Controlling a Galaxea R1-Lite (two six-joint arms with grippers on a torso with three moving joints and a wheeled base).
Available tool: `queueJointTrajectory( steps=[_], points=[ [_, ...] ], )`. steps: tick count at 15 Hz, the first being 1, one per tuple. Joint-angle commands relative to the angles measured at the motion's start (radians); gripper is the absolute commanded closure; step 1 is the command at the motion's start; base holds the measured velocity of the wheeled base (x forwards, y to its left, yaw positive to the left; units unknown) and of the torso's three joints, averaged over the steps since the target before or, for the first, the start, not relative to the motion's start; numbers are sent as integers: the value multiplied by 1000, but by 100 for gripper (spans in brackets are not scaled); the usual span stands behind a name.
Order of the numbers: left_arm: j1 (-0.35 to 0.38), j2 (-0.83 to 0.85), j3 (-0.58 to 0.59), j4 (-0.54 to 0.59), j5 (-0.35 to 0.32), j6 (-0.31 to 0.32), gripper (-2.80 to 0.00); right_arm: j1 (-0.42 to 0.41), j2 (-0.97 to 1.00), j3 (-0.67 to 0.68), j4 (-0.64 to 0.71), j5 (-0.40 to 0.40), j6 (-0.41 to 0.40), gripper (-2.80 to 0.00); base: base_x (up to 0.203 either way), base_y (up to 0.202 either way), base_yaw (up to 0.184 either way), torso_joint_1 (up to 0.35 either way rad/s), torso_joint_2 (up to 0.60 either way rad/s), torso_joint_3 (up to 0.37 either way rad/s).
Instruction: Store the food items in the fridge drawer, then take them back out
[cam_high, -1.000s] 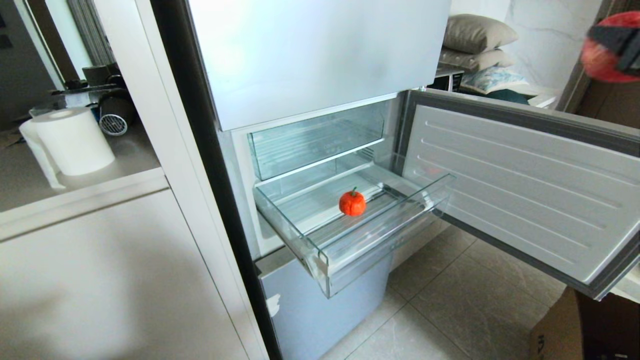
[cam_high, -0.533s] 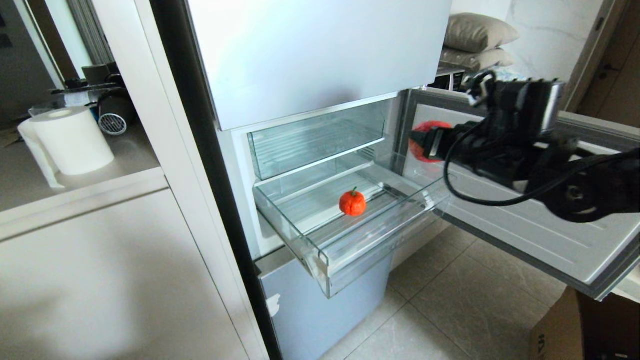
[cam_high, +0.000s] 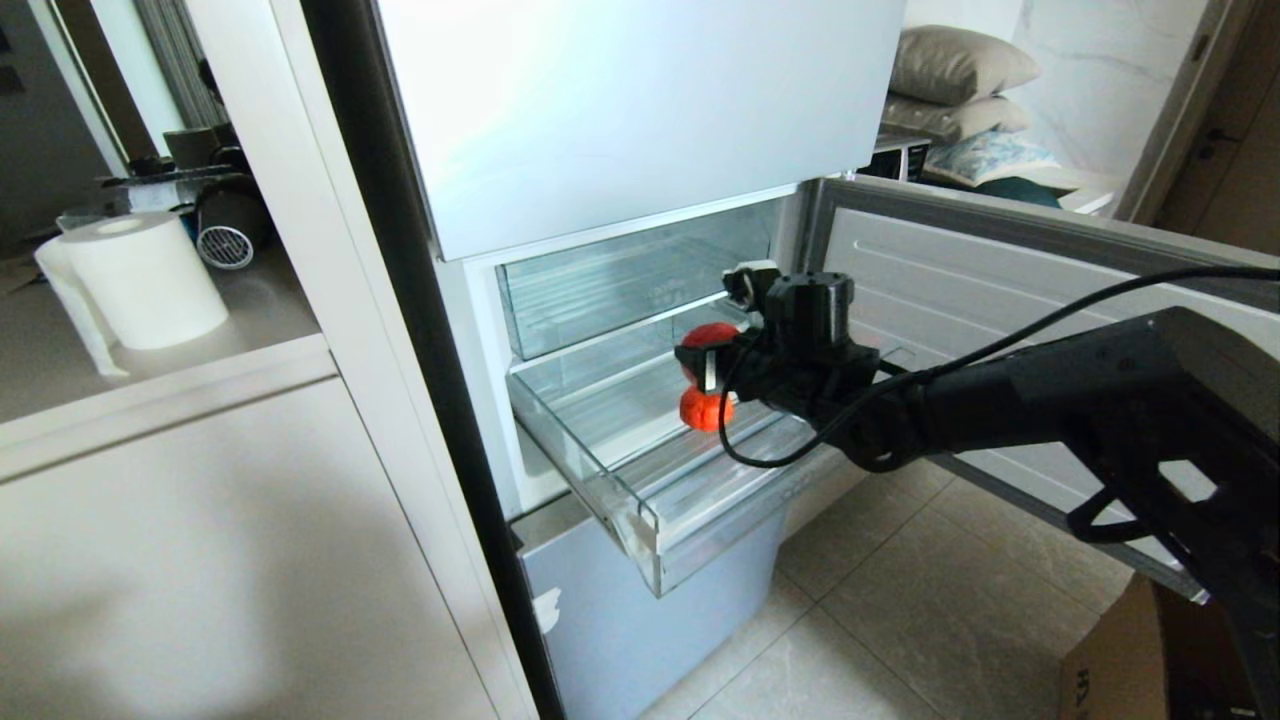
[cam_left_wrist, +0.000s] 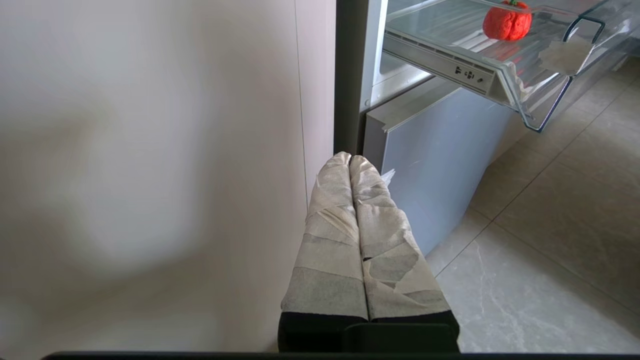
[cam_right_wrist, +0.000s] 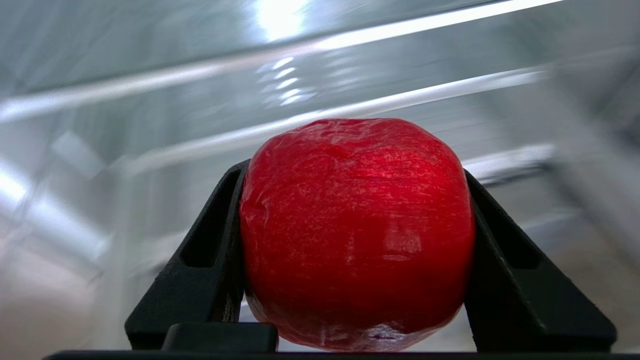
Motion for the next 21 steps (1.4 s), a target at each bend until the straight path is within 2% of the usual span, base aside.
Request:
queueJointTrajectory(
  steps=[1, 4, 13, 14, 21],
  points=[
    [0, 2, 0, 0, 0, 0, 0, 4, 62, -68, 18, 22, 1, 0, 0, 0, 0, 0, 0, 0],
    [0, 2, 0, 0, 0, 0, 0, 6, 116, -173, 124, 28, 2, 0, 0, 0, 0, 0, 0, 0],
    [0, 2, 0, 0, 0, 0, 0, 36, 92, -161, 132, 6, 10, 0, 0, 0, 0, 0, 0, 0],
    [0, 2, 0, 0, 0, 0, 0, 36, 92, -156, 134, 3, 9, -280, 0, 0, 0, 0, 0, 0],
    [0, 2, 0, 0, 0, 0, 0, 42, 62, -153, 158, 1, 34, -280, 0, 0, 0, 0, 0, 0]
  ],
)
